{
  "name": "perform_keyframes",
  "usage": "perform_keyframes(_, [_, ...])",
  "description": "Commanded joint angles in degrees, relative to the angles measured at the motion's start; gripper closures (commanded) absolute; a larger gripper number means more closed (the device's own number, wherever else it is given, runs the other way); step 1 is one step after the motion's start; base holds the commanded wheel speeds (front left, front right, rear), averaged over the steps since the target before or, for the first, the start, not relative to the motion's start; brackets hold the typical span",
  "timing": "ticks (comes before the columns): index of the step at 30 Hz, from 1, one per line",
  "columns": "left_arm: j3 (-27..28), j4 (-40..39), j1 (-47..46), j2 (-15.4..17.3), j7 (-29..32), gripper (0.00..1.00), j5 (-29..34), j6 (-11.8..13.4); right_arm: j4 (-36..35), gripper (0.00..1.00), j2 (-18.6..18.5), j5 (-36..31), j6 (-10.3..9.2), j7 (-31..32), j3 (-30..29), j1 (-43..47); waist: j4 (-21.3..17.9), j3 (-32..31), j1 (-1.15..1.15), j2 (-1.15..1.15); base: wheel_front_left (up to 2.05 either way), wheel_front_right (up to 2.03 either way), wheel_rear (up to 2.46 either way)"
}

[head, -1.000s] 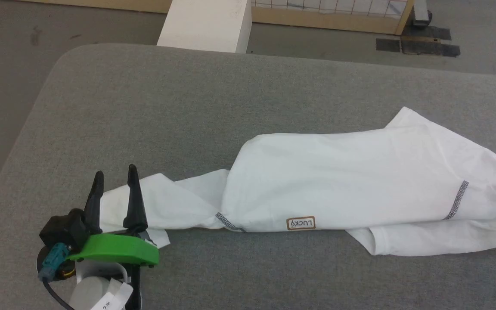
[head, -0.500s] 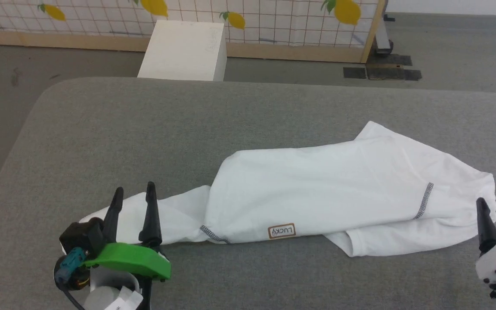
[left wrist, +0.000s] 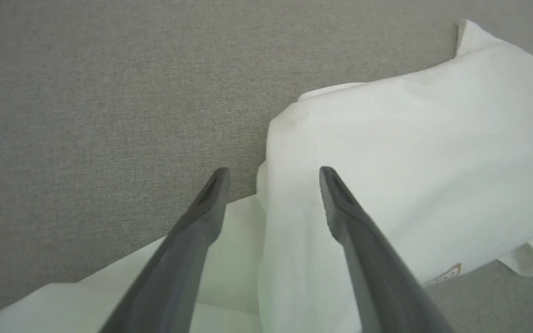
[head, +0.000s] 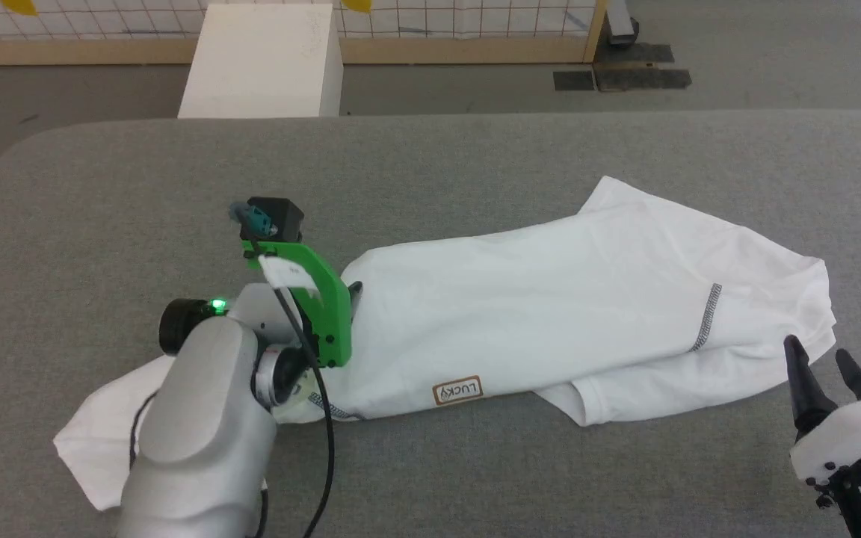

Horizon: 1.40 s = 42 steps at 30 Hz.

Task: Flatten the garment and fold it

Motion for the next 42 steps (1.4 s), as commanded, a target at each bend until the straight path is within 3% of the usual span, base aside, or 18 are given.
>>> perform_keyframes(1, [-0.2,0.8,-1.8,1.1,3.3,0.00,0.6,1.1,-0.2,0.00,0.0,-0.1,-0.09,-0.5,0.5,-1.2,-1.8,2.1,0.00,0.49,0.00,0.00,0.00])
perform_keyframes(3, [-0.8,1.8,-3.2,1.9,8.2,0.00,1.1,2.1,-0.1,0.00,0.0,-0.2,-0.09,-0.7,0.9,-1.7,-2.3,2.7,0.00,0.49,0.00,0.00,0.00])
perform_keyframes(8, [-1.2,1.2,-3.0,1.5,14.6,0.00,-1.4,1.2,0.4,0.00,0.0,-0.3,-0.09,-1.3,0.3,-2.1,-2.6,3.8,0.00,0.49,0.00,0.00,0.00])
perform_keyframes(10, [-1.4,0.4,-2.6,1.3,15.3,0.62,-2.1,0.8,0.6,0.00,0.0,-0.6,-0.09,-1.5,-0.1,-2.0,-2.4,4.2,0.00,0.49,0.00,0.00,0.00])
perform_keyframes(12, [-1.4,-0.5,-2.2,1.0,15.0,1.00,-3.0,0.3,0.8,0.00,0.0,-0.7,-0.09,-1.7,-0.5,-2.1,-2.1,4.3,0.00,0.49,0.00,0.00,0.00])
perform_keyframes(20, [-1.1,-2.6,-2.4,0.4,11.2,1.00,-4.0,-0.2,1.3,0.00,0.0,-1.2,-0.09,-1.8,-0.3,-2.8,-0.7,4.5,0.00,0.49,0.00,0.00,0.00])
perform_keyframes(26, [1.2,-3.7,-6.0,1.3,2.6,1.00,-2.3,1.6,1.2,0.00,0.0,-1.2,-0.09,-1.7,1.0,-3.4,-0.7,5.3,0.00,0.49,0.00,0.00,0.00])
perform_keyframes(34, [3.9,-0.2,-17.9,5.1,-6.0,1.00,0.9,3.0,1.2,0.00,0.0,-0.2,-0.09,-1.9,4.8,-6.5,-6.1,12.2,0.00,0.49,0.00,0.00,0.00])
perform_keyframes(42, [3.2,6.6,-25.4,8.0,-8.5,1.00,3.7,2.9,4.0,0.00,0.0,1.5,-0.09,-4.4,6.4,-8.2,-10.4,17.9,0.00,0.49,0.00,0.00,0.00])
